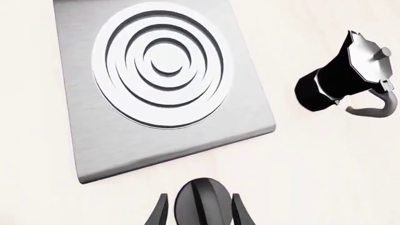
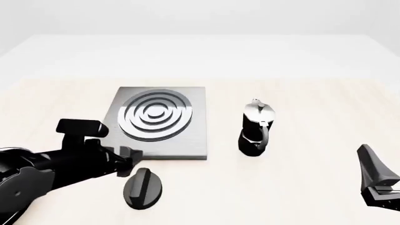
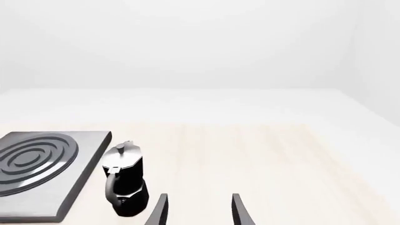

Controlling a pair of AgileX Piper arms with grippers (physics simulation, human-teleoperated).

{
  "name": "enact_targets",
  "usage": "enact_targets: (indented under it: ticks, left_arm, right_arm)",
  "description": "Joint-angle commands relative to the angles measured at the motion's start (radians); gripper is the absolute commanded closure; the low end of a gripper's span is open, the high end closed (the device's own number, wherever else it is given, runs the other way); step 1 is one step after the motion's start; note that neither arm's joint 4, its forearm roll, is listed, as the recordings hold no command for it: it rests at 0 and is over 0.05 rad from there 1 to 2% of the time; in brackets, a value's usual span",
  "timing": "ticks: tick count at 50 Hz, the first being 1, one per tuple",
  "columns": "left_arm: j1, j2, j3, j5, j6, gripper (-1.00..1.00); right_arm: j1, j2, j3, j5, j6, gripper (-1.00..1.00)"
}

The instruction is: Turn on the stove and put the moka pot on it.

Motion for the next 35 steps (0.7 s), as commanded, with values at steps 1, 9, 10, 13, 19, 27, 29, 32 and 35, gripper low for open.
enact_targets:
  ticks: [1, 9, 10, 13, 19, 27, 29, 32, 35]
  left_arm:
    - [-0.01, 0.047, 0.01, -0.041, -0.007, -1.0]
    - [-0.006, 0.075, 0.009, -0.058, -0.001, -1.0]
    - [-0.006, 0.075, 0.006, -0.056, 0.001, -1.0]
    - [-0.01, 0.089, 0.009, -0.07, 0.0, -1.0]
    - [-0.021, 0.112, 0.015, -0.089, -0.004, -1.0]
    - [-0.032, 0.132, 0.012, -0.098, -0.007, -1.0]
    - [-0.035, 0.14, 0.013, -0.104, -0.01, -1.0]
    - [-0.041, 0.153, 0.016, -0.117, -0.015, -1.0]
    - [-0.052, 0.183, 0.02, -0.141, -0.035, -1.0]
  right_arm:
    - [0.001, 0.005, 0.0, -0.005, 0.005, -1.0]
    - [-0.001, 0.002, 0.0, -0.003, 0.009, -1.0]
    - [-0.001, 0.001, 0.0, -0.002, 0.009, -1.0]
    - [0.0, 0.006, 0.0, -0.007, 0.009, -1.0]
    - [0.0, 0.001, 0.0, -0.002, 0.011, -1.0]
    - [-0.002, -0.011, 0.0, 0.005, 0.015, -1.0]
    - [-0.002, -0.014, 0.0, 0.008, 0.017, -1.0]
    - [-0.002, -0.022, 0.0, 0.014, 0.016, -1.0]
    - [-0.005, -0.029, 0.0, 0.018, 0.02, -1.0]
